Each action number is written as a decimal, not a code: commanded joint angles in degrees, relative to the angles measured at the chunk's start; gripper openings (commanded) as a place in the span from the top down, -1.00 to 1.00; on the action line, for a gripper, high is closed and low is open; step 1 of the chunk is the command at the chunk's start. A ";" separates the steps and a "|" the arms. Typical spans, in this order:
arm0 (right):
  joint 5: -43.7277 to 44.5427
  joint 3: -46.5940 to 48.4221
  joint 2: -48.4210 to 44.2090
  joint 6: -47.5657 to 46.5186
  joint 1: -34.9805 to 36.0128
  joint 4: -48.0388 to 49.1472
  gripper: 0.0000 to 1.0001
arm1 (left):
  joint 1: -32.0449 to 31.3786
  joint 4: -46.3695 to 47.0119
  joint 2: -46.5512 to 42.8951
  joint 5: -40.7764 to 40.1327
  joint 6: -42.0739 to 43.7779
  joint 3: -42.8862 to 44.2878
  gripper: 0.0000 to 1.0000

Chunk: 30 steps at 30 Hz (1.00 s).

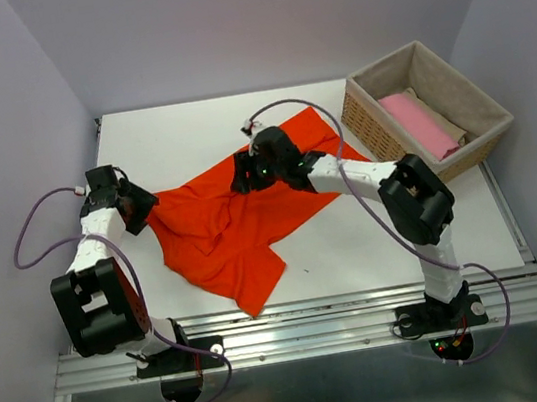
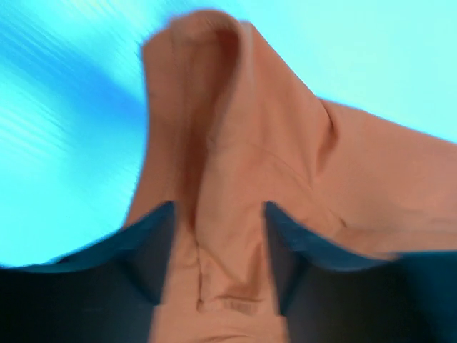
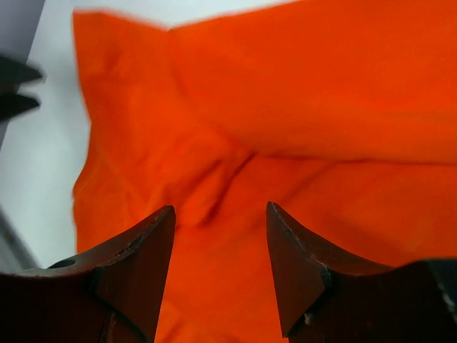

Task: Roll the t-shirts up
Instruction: Fold the T-shirt at the center of the board.

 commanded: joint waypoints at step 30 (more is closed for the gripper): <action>-13.13 12.83 16.06 5.84 9.27 -5.94 0.14 | 2.97 9.82 10.88 4.35 2.54 2.21 0.18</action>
